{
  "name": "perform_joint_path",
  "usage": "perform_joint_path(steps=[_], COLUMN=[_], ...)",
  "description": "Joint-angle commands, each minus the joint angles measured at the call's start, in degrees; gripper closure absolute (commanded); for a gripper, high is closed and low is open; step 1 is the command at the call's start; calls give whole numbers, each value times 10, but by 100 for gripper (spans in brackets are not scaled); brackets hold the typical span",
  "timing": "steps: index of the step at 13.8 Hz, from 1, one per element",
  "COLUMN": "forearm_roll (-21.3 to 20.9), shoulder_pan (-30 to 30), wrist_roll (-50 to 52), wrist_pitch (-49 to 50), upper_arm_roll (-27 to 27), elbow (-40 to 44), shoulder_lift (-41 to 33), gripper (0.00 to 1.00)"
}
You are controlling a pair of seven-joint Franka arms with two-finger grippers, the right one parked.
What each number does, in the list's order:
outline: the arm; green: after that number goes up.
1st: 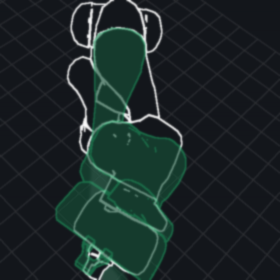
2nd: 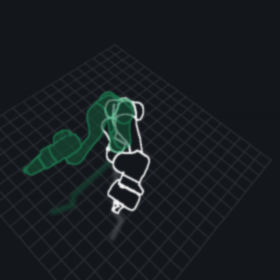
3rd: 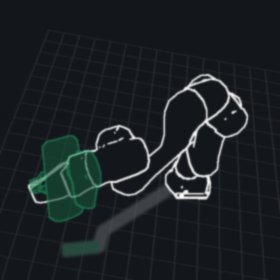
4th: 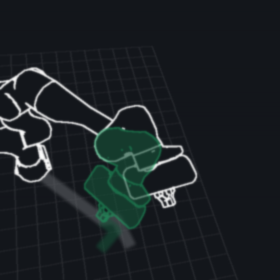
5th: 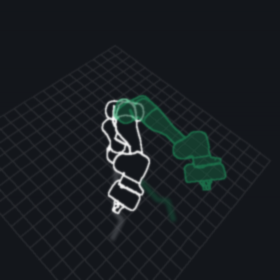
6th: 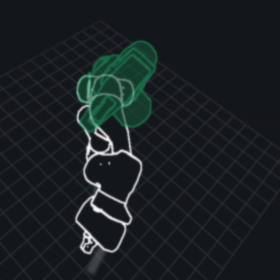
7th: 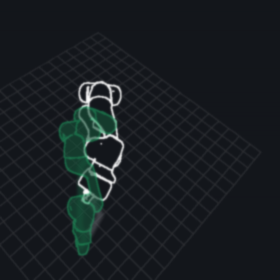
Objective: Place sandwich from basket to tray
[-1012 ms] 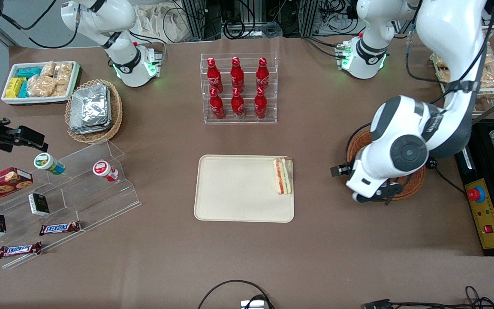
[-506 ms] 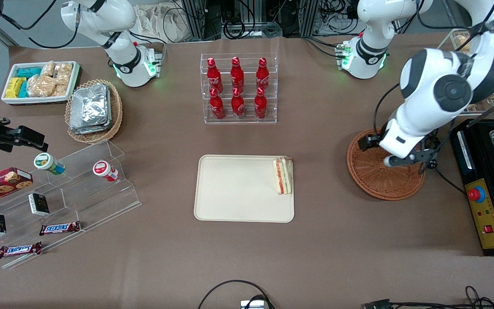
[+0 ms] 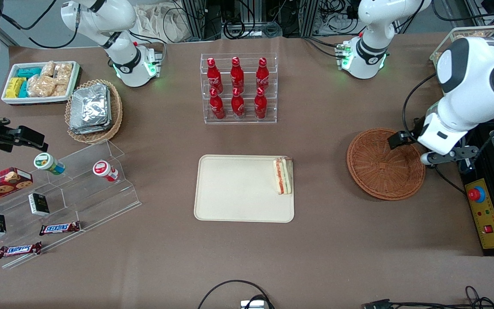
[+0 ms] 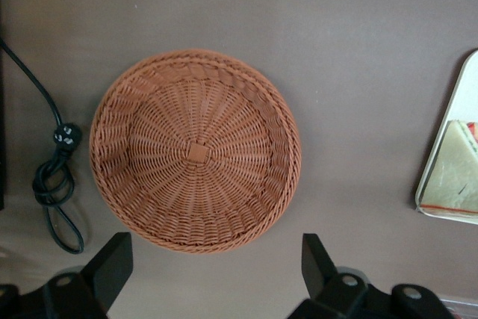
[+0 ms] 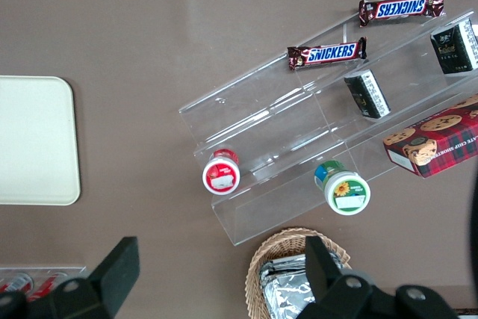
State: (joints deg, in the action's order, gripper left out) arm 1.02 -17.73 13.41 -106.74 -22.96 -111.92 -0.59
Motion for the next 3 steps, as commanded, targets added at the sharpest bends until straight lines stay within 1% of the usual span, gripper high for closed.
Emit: perform_joint_path(steps=[1, 2, 3], forearm_roll=[-29, -39, -40], shoulder_pan=[-1, -1, -1], wrist_roll=[-13, -16, -22], wrist_pitch=[48, 64, 76], upper_arm_roll=[-8, -8, -8], elbow=[73, 88, 102], shoulder_lift=[44, 54, 60], gripper=[0, 0, 0])
